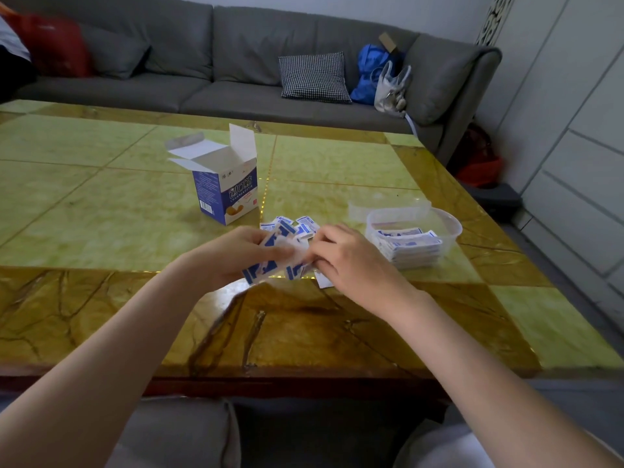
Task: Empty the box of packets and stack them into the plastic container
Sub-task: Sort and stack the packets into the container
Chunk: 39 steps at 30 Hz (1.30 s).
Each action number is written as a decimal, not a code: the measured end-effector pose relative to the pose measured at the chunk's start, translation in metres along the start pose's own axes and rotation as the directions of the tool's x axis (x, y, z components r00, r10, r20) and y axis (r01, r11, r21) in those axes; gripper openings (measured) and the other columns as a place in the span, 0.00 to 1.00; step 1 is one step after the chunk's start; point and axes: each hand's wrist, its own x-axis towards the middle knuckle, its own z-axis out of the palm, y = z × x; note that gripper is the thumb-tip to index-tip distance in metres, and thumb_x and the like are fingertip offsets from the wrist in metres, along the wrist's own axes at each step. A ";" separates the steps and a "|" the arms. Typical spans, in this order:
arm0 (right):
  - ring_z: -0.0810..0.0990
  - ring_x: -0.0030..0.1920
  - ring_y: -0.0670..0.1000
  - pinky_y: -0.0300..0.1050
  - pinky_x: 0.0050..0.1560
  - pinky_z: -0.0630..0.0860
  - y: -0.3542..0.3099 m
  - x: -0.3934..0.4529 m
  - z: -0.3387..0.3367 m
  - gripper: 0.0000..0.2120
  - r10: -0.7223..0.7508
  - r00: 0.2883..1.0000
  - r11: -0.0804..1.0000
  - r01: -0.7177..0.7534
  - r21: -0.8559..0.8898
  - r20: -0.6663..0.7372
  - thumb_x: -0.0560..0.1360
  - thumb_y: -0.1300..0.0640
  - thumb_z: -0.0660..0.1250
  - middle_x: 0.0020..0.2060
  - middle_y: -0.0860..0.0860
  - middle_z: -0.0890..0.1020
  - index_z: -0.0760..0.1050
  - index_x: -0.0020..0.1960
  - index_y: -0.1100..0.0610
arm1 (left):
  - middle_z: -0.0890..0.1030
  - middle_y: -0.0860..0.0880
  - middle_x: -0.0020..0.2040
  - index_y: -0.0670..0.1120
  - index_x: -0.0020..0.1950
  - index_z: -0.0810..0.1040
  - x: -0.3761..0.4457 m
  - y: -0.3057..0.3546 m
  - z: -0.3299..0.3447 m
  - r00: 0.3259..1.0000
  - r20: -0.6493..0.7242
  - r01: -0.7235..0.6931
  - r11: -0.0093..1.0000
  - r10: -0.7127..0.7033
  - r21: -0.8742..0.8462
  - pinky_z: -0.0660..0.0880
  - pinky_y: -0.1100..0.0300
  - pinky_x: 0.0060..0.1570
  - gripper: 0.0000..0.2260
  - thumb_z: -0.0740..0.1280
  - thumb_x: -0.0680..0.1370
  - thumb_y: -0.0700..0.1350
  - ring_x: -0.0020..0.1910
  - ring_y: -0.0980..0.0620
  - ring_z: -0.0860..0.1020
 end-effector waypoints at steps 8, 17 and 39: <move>0.77 0.43 0.54 0.51 0.35 0.78 0.007 0.001 0.001 0.14 0.045 0.986 0.997 -0.054 -0.052 -0.162 0.68 0.74 0.67 0.41 0.52 0.79 0.73 0.48 0.60 | 0.84 0.48 0.39 0.43 0.50 0.78 -0.002 0.002 -0.005 0.991 -0.126 0.027 0.984 -0.050 -0.174 0.72 0.62 0.37 0.05 0.65 0.76 0.43 0.36 0.54 0.79; 0.76 0.42 0.56 0.50 0.40 0.76 0.003 0.001 0.001 0.12 -0.143 0.968 0.980 0.109 -0.168 -0.207 0.64 0.73 0.71 0.40 0.53 0.79 0.78 0.43 0.60 | 0.75 0.49 0.34 0.42 0.49 0.76 0.001 0.002 -0.001 0.997 0.046 0.074 0.945 -0.063 -0.319 0.72 0.68 0.28 0.11 0.69 0.71 0.47 0.29 0.56 0.72; 0.81 0.52 0.58 0.58 0.56 0.77 -0.005 0.012 -0.001 0.04 0.816 0.500 -0.076 -0.406 0.911 0.291 0.74 0.64 0.67 0.49 0.59 0.81 0.73 0.44 0.57 | 0.77 0.48 0.39 0.41 0.52 0.75 0.010 0.003 0.018 0.998 -0.061 -0.003 0.865 -0.031 -0.502 0.72 0.67 0.31 0.09 0.68 0.74 0.42 0.34 0.56 0.74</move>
